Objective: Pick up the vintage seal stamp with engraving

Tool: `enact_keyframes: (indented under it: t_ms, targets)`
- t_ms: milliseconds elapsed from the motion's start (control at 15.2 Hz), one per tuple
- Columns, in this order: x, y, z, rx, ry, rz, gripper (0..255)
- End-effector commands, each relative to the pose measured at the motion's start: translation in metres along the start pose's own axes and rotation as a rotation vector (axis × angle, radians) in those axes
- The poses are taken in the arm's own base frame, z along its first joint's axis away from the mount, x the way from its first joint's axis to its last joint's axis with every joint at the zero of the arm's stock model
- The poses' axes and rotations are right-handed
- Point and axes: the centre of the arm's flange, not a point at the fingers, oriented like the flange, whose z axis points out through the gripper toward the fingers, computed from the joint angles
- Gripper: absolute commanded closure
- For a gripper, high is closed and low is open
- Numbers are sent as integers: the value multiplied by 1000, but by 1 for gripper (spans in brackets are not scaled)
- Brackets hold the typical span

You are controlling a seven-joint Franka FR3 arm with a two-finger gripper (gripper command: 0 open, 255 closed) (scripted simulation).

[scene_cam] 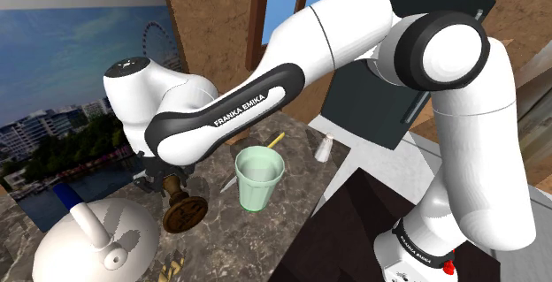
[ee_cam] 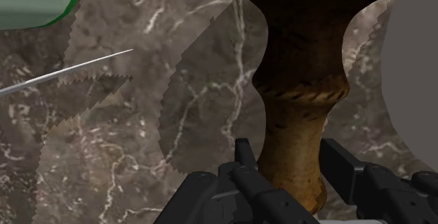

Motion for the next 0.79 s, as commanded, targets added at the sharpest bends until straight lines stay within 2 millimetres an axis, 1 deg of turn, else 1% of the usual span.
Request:
enact_keyframes:
  t_ms: [0, 198, 726]
  targets:
    - [0, 0, 0, 1, 0, 0, 255]
    - [0, 0, 1, 1, 0, 0, 255]
    - [0, 4, -41, 1, 0, 0, 255]
